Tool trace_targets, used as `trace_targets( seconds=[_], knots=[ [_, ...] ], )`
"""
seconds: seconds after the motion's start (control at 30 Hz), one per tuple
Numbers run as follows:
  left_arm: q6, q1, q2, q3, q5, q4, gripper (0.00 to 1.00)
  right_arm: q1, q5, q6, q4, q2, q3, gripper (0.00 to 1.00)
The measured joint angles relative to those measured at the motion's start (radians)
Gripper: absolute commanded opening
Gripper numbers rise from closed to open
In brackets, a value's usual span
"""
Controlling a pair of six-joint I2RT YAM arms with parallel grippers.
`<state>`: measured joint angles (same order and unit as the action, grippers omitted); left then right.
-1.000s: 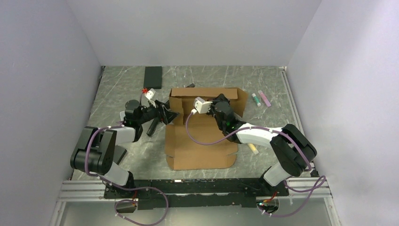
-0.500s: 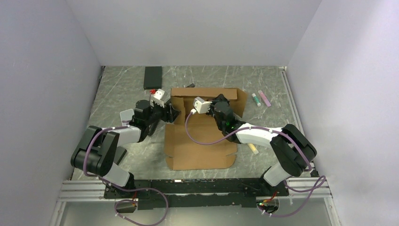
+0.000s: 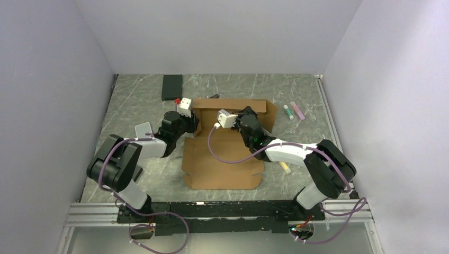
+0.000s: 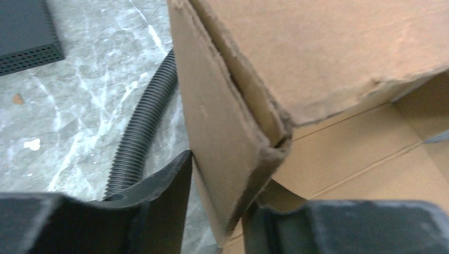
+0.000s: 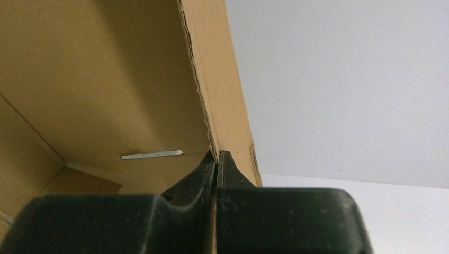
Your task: Fold the paper box
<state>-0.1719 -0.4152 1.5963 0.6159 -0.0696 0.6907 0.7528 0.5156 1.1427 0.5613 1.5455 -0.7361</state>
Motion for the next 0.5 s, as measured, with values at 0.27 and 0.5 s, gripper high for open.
trace_targets(
  seconds=[0.27,0.5],
  knots=[
    [0.021,-0.013,0.011,0.001,0.117,0.008,0.0,0.011,-0.001,-0.032,-0.042,-0.002,-0.018,0.15],
    [0.029,-0.072,0.018,-0.014,0.254,0.051,0.0,0.029,-0.155,-0.215,-0.376,-0.058,-0.131,0.6]
  ],
)
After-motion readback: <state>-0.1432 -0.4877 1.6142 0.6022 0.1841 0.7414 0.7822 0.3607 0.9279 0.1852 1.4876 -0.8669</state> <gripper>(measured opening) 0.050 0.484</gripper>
